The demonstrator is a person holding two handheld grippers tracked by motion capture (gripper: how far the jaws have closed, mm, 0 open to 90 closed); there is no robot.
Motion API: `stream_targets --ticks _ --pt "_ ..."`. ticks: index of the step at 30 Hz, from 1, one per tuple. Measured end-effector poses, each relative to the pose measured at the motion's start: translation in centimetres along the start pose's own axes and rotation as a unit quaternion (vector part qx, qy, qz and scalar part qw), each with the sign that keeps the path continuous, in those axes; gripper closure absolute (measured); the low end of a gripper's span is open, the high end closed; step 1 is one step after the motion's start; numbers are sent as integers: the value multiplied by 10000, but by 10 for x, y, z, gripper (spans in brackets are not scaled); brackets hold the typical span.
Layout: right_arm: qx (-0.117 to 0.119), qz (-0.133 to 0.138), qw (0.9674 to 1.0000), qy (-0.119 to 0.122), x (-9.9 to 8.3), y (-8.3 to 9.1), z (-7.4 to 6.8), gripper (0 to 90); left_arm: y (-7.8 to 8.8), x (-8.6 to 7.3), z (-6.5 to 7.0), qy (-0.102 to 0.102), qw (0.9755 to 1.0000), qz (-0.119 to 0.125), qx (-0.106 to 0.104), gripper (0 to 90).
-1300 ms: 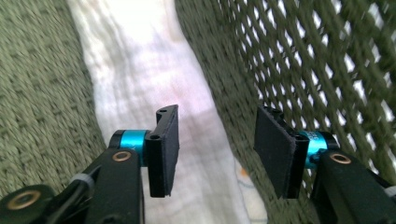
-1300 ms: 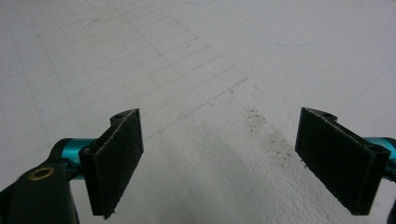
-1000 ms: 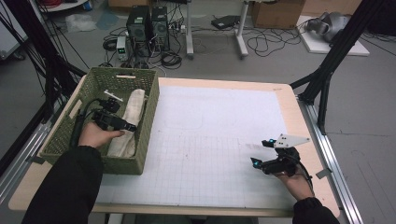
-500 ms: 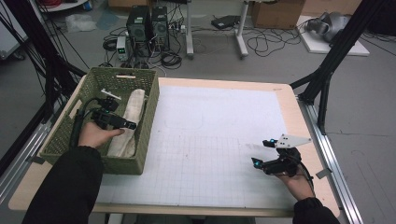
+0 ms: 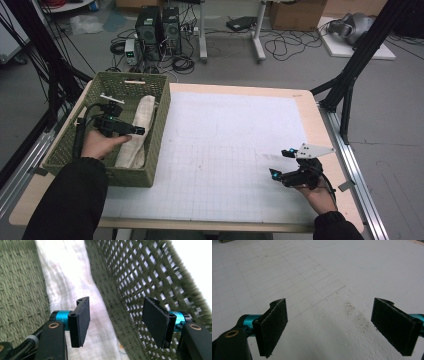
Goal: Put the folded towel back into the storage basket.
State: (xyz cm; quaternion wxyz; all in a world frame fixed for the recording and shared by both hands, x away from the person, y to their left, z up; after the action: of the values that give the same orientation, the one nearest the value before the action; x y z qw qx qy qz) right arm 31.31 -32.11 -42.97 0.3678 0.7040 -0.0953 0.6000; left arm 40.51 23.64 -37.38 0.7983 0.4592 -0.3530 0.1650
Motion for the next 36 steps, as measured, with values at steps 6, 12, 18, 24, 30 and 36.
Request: stream_targets --ticks 6,12,18,24,30,36 --pt "11 29 10000 -49 0 0 0 126 15 2 -6 558 9946 690 -546 396" --pt "0 56 10000 -44 1 1 0 126 28 2 -6 1007 9787 1482 -1001 384" --pt "14 57 10000 -45 1 0 0 126 31 4 5 1100 9695 1803 -1242 377" --pt "22 76 10000 -53 1 1 0 126 27 3 10 1277 9622 1881 -1501 378" --pt "22 83 10000 -42 1 1 1 125 31 4 12 1333 9587 1911 -1631 370" --pt "18 59 10000 -22 2 0 0 126 32 6 24 1280 9576 1942 -1699 361"
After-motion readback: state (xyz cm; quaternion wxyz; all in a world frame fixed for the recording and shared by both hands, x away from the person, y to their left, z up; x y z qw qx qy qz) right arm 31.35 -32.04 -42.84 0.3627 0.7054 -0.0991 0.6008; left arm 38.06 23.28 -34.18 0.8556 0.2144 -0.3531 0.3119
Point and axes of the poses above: each handheld gripper's, and its own axes: y roughly backward along the jaws, x roughly out of its top, z roughly to its right, the point moved 2 cm from there along -y, roughly forward along the jaws, and after that the axes turned 10 degrees about z, right-handed, at the moved point
